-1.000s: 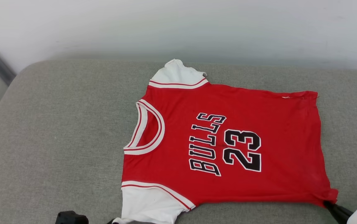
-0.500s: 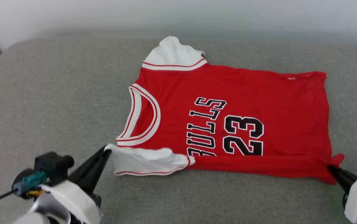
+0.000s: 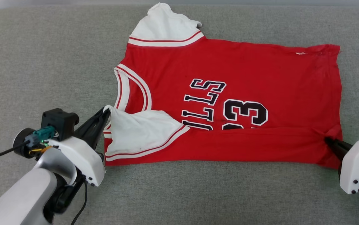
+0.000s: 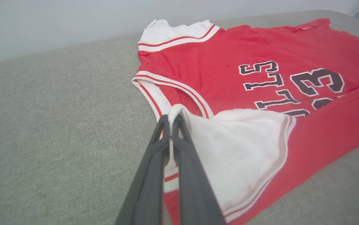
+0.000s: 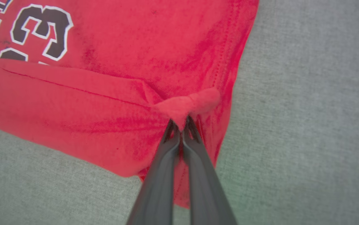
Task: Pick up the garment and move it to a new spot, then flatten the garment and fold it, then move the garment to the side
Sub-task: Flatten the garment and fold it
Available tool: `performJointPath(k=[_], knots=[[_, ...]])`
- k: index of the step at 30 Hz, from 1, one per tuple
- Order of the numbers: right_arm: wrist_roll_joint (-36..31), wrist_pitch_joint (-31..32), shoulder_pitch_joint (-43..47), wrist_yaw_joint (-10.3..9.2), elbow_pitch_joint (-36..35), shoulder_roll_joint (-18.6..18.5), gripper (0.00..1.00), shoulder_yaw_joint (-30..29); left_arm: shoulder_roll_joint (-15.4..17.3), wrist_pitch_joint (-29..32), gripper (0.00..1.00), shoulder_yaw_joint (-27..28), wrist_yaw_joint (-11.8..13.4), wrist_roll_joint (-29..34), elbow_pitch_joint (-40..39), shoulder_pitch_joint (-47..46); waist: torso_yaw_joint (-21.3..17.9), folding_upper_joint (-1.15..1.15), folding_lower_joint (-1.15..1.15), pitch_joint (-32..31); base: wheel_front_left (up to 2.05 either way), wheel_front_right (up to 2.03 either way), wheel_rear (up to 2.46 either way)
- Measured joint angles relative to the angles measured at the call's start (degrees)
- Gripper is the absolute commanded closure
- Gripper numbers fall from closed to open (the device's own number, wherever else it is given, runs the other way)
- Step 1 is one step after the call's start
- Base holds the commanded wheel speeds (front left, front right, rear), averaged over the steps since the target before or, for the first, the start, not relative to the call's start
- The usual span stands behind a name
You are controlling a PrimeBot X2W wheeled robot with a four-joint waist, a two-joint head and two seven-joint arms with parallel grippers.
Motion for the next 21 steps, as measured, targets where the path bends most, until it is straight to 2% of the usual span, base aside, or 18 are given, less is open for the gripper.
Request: performJointPath(k=[7,8,9,10,11,13,16,21], knots=[[-1.19,-0.87,-4.32,0.01,4.78,-0.22,1.00,2.53,-2.99,-0.32,1.00,-1.87,-1.86,1.69,7.66,-4.28,-0.27,0.00,0.00,1.47,0.00,0.00,0.00],[-1.35,-1.16,-4.70,0.01,5.38,-0.27,1.00,2.80,-3.45,-0.47,0.95,-2.24,-2.01,1.89,8.69,-4.63,-0.22,0.00,0.00,1.50,0.00,0.00,0.00],[-1.53,-1.45,-5.04,0.01,6.02,-0.30,1.00,3.05,-3.96,-0.69,0.18,-2.47,-2.09,2.05,9.91,-4.94,-0.16,0.00,0.00,1.48,0.00,0.00,0.00],[-1.52,-1.51,-5.34,0.03,6.76,-0.27,0.57,3.10,-4.53,-1.21,0.00,-2.67,-2.07,2.27,11.02,-5.20,-0.09,0.00,0.00,1.39,0.00,0.00,0.00],[-1.53,-2.12,-5.55,0.03,7.24,-0.23,0.00,3.19,-5.16,-1.30,0.00,-2.79,-1.93,2.45,12.16,-5.39,-0.01,0.00,0.00,1.21,0.00,0.00,0.00],[-1.45,-2.85,-5.84,0.02,8.45,0.15,0.00,3.18,-6.70,-0.62,0.00,-2.92,-0.78,1.72,14.99,-5.42,0.20,0.00,0.00,0.65,0.00,0.00,0.00],[-3.82,-4.01,-5.72,0.01,8.28,-2.29,0.00,5.81,-8.34,-1.07,0.00,-4.09,0.47,3.26,17.97,-5.49,0.69,0.00,-0.01,-0.57,0.00,0.00,0.00],[-2.47,-4.91,-4.80,0.01,8.32,-0.68,0.00,5.50,-12.20,-3.56,0.00,-2.78,2.11,1.14,19.44,-5.21,1.06,0.00,-0.01,-3.03,0.00,0.00,0.00]])
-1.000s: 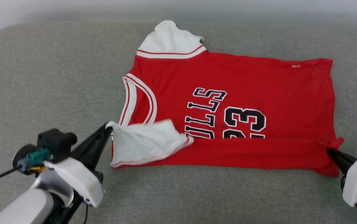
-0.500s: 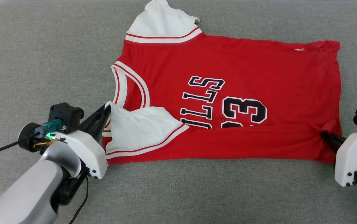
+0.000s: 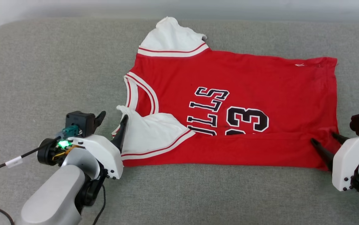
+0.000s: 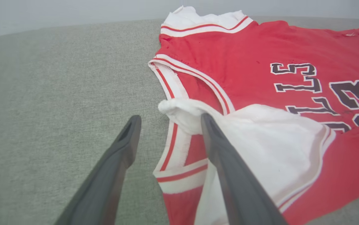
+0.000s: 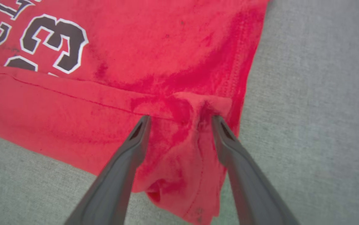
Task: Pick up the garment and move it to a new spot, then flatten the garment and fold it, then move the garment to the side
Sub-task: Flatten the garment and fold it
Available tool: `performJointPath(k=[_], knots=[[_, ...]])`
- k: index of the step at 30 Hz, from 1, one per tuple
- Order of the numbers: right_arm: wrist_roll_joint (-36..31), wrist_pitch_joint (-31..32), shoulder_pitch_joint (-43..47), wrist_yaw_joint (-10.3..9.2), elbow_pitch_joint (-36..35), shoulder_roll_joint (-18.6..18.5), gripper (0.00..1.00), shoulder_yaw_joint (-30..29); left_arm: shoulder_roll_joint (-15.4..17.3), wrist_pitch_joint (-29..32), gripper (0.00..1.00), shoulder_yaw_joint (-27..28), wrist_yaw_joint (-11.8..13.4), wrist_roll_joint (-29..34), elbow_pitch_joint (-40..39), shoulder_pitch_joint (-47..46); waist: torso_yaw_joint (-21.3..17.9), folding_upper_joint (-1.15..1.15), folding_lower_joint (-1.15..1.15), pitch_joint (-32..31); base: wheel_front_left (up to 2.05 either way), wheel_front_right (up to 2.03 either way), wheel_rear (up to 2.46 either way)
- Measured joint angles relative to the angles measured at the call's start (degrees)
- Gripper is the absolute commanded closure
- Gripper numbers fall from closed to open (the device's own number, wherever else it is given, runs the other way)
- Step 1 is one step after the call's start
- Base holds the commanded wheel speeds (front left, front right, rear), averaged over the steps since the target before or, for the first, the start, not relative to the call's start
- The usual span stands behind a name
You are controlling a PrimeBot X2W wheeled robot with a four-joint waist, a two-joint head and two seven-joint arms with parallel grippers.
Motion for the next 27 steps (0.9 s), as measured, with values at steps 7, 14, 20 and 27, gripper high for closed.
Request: performJointPath(k=[7,14,20,27], knots=[[-1.26,3.75,3.73,0.00,-2.08,2.05,0.00,-3.96,1.47,3.77,0.00,1.42,2.81,-4.02,-4.71,4.95,0.07,0.00,0.00,-3.63,0.00,0.00,0.00],[-5.02,11.07,9.36,-0.01,-7.61,7.12,0.00,-10.67,6.84,12.35,0.00,0.44,7.97,-6.14,-16.19,11.98,-0.35,0.00,-0.01,-4.47,0.00,0.00,0.00],[-7.82,14.97,11.87,-0.01,-14.15,11.50,0.00,-13.28,8.44,16.97,0.00,-0.36,11.35,-6.46,-20.19,13.63,-1.12,0.00,-0.01,-2.74,0.00,0.00,0.00],[-10.42,16.66,12.30,-0.01,-18.31,13.32,0.00,-14.92,8.95,17.69,0.00,0.31,13.29,-6.54,-18.56,13.65,-2.29,0.00,-0.01,0.10,0.00,0.00,0.00]])
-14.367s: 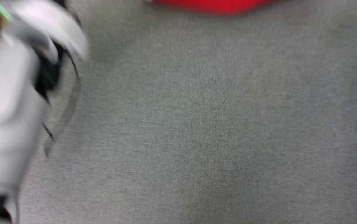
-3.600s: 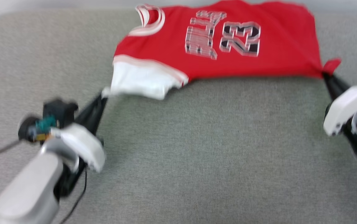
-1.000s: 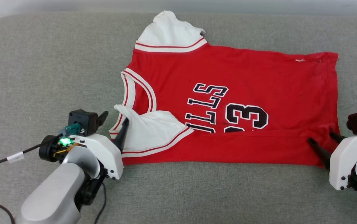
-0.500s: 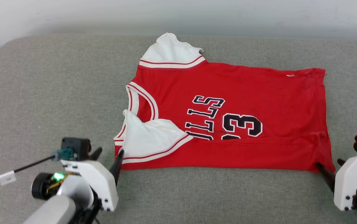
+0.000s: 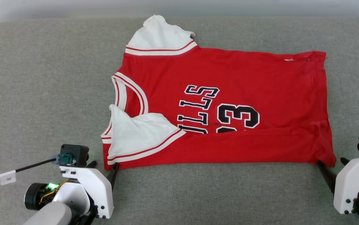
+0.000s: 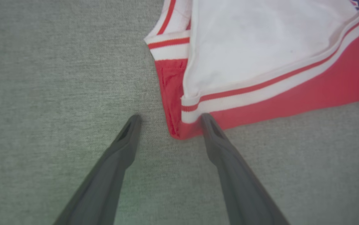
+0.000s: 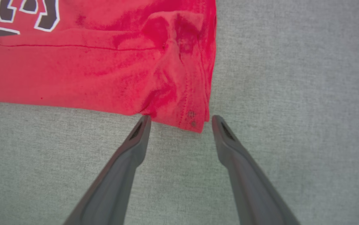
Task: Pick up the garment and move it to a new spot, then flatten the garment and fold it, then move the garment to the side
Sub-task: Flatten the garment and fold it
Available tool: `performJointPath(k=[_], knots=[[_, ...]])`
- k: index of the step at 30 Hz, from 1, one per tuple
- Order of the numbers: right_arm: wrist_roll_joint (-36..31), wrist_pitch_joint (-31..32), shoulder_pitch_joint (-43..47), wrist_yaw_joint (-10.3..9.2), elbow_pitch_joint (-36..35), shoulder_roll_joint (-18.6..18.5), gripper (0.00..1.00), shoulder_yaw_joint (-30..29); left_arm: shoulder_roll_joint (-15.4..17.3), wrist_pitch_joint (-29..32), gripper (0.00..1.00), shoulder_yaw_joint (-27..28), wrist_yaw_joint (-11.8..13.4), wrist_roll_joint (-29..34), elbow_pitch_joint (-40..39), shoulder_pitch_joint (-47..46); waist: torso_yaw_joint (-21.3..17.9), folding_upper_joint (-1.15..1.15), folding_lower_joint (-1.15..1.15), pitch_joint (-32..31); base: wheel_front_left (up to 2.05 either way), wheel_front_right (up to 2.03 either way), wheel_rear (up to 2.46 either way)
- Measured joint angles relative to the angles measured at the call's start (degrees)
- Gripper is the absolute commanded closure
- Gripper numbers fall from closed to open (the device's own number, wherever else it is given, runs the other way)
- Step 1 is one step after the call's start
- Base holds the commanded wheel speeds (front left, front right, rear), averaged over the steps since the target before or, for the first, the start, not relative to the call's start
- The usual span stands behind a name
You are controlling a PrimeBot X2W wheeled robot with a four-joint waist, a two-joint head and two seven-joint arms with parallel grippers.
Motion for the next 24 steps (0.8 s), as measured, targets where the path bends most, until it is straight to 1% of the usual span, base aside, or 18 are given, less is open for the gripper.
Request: performJointPath(k=[4,6,7,8,11,14,18,24], knots=[[-0.20,0.52,-0.09,0.00,-1.49,-0.08,0.00,-0.12,0.01,0.40,0.00,-0.20,-0.32,0.29,1.22,-0.83,-0.72,0.00,0.00,1.59,0.00,0.00,0.00],[-0.47,0.56,-0.38,0.00,-2.10,-0.03,0.00,-0.53,-0.31,0.60,0.00,-0.24,-1.15,-0.43,1.71,-0.99,-1.00,0.00,0.00,2.25,0.00,0.00,0.00],[-0.89,0.60,-0.41,0.00,-2.30,-0.03,0.00,-0.80,-0.52,1.03,0.52,-0.26,-1.47,-1.01,1.96,-1.24,-1.10,0.00,0.00,2.50,0.00,0.00,0.00],[-1.12,0.74,-0.41,0.00,-2.42,-0.07,0.00,-0.94,-0.41,1.60,1.00,-0.40,-1.99,-1.22,2.26,-1.58,-1.18,0.00,0.00,2.71,0.00,0.00,0.00],[-1.44,0.86,-0.64,0.00,-2.57,-0.10,0.00,-0.73,-0.54,2.01,1.00,-0.94,-3.43,-1.31,3.02,-2.39,-1.28,0.00,0.00,2.88,0.00,0.00,0.00],[-2.09,0.88,-0.73,0.00,-2.36,-0.43,0.00,-0.55,-1.85,1.65,1.00,-1.49,-4.07,-1.48,3.63,-2.66,-0.93,0.00,0.00,2.17,0.00,0.00,0.00],[-3.90,1.16,-0.96,0.00,-0.65,-1.38,0.00,-0.62,-2.14,0.32,1.00,-2.19,-4.03,-0.22,3.02,-2.65,0.18,0.00,0.00,0.97,0.00,0.00,0.00],[-5.34,1.82,-2.99,0.00,3.99,-0.86,0.00,-2.25,-1.92,-0.93,1.00,-2.67,-2.45,2.07,-2.16,-2.56,2.64,0.00,0.01,-0.18,0.00,0.00,0.00]])
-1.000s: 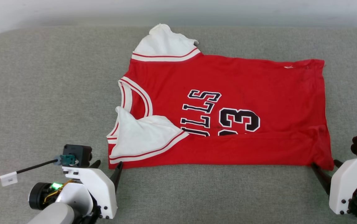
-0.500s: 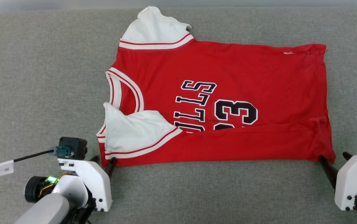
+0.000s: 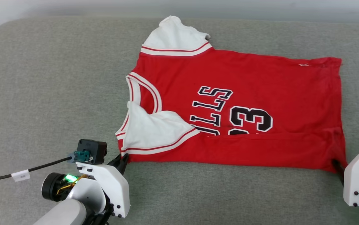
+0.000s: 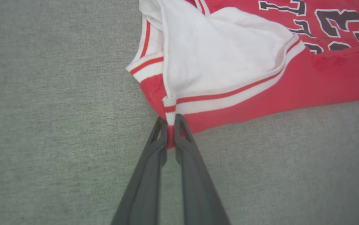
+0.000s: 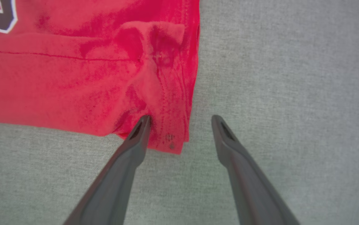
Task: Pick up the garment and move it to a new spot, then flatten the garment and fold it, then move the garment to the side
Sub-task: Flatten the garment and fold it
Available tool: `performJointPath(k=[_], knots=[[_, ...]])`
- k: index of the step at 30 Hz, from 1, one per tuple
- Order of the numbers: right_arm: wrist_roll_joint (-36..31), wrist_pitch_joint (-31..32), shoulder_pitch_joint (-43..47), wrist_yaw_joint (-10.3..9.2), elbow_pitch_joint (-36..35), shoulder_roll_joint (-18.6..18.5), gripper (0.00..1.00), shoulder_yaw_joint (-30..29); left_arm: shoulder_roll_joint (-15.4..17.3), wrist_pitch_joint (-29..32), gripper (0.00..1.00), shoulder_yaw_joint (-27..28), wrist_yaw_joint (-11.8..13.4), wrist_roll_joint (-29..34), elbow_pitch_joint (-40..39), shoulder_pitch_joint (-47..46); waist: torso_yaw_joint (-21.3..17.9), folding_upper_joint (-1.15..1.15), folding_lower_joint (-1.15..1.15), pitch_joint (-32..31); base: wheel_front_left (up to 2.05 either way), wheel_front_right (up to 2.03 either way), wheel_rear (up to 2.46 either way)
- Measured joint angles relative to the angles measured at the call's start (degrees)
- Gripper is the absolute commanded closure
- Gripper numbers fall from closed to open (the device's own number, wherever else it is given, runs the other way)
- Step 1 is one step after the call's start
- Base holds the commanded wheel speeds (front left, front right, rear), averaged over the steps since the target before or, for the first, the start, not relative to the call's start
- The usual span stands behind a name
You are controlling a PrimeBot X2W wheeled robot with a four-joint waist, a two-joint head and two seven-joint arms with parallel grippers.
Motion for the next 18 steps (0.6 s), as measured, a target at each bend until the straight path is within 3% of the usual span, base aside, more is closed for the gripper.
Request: performJointPath(k=[12,13,14,15,18], knots=[[-2.32,-1.38,-2.86,-0.02,8.91,1.19,0.00,-1.33,0.21,-1.54,1.00,0.45,1.29,1.31,-6.83,-0.13,3.39,0.00,-0.01,1.94,0.00,0.00,0.00],[-1.99,-1.33,-3.04,-0.04,9.26,1.19,0.32,-1.27,0.33,-1.56,1.00,0.47,1.44,1.33,-6.75,-0.13,3.45,0.00,-0.01,2.03,0.00,0.00,0.00],[-1.88,-1.32,-3.14,-0.12,9.54,1.16,0.73,-1.08,0.49,-1.63,1.00,0.45,1.44,1.40,-6.59,-0.12,3.49,0.00,-0.01,2.08,0.00,0.00,0.00],[-1.80,-1.30,-3.24,-0.13,9.78,1.08,1.00,-0.74,0.63,-1.64,1.00,0.46,1.43,1.42,-6.45,-0.12,3.49,0.00,-0.01,2.07,0.00,0.00,0.00],[-1.21,-1.34,-3.50,-0.12,10.49,0.94,1.00,0.53,0.67,-1.68,1.00,0.32,1.19,1.32,-5.68,-0.10,3.38,0.00,-0.01,1.77,0.00,0.00,0.00]])
